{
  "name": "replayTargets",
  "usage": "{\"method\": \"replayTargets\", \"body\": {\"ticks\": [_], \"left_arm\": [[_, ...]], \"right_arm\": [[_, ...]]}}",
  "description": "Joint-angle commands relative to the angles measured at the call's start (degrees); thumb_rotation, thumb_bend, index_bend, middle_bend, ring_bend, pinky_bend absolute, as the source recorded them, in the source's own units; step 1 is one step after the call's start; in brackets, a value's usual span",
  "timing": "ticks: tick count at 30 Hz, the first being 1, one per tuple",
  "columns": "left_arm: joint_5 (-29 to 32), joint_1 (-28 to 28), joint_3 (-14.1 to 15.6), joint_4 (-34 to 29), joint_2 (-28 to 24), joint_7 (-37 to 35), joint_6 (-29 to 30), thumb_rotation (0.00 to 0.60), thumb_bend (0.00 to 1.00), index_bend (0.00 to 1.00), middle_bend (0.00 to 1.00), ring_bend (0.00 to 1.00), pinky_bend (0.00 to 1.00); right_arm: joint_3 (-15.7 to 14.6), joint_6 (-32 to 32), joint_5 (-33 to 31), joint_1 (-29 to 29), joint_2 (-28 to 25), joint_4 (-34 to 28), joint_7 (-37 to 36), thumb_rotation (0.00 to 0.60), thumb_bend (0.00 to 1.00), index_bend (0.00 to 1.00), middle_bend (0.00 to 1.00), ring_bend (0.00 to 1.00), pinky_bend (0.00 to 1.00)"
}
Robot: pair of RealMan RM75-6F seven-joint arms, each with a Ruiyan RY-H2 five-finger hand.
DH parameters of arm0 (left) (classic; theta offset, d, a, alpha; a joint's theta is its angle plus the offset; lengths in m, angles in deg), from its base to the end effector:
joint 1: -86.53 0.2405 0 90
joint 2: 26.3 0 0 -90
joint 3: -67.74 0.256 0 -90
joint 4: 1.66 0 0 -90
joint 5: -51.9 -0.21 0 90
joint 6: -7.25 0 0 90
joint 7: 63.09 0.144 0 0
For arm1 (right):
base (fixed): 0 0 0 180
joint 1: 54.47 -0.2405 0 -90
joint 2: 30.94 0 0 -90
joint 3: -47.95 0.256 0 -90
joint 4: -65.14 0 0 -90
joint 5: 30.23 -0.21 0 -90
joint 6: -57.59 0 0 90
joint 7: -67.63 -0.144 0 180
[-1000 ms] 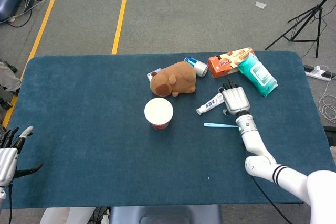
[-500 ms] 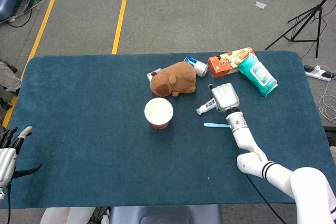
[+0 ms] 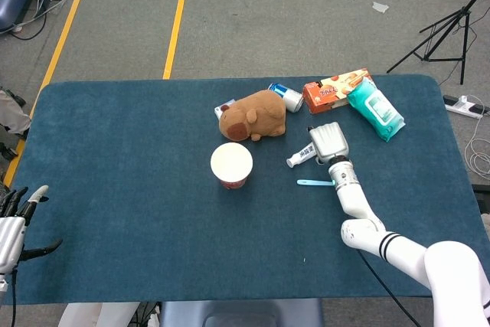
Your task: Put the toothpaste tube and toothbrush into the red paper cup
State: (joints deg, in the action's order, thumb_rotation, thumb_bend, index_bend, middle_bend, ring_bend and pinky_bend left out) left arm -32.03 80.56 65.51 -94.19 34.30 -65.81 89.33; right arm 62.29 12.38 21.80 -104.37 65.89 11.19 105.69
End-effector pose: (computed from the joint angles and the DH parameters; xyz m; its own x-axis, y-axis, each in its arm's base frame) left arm -0.3201 0.1850 0.1729 0.4018 0.0519 0.9143 0.9151 0.0134 -0.4029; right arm -0.1986 -0.4397 -0.0046 0.7781 -0.1632 0.6065 -0.6281 -0.1953 0.7533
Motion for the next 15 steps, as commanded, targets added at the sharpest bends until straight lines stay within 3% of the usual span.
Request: {"method": "replayTargets", "body": {"ticks": [1, 15], "left_arm": [[0.0, 0.0, 0.0, 0.0, 0.0, -0.1, 0.0, 0.6, 0.0, 0.07, 0.27, 0.08, 0.06], [0.2, 0.2, -0.1, -0.2, -0.2, -0.2, 0.2, 0.6, 0.0, 0.07, 0.27, 0.09, 0.08]], "right_arm": [[0.1, 1.2, -1.4, -0.6, 0.1, -0.3, 0.7, 0.6, 0.04, 0.42, 1.0, 1.0, 1.0], [-0.2, 4.8, -3.8, -3.2, 2.6, 3.7, -0.6, 0.6, 0.07, 0.45, 1.0, 1.0, 1.0]]}}
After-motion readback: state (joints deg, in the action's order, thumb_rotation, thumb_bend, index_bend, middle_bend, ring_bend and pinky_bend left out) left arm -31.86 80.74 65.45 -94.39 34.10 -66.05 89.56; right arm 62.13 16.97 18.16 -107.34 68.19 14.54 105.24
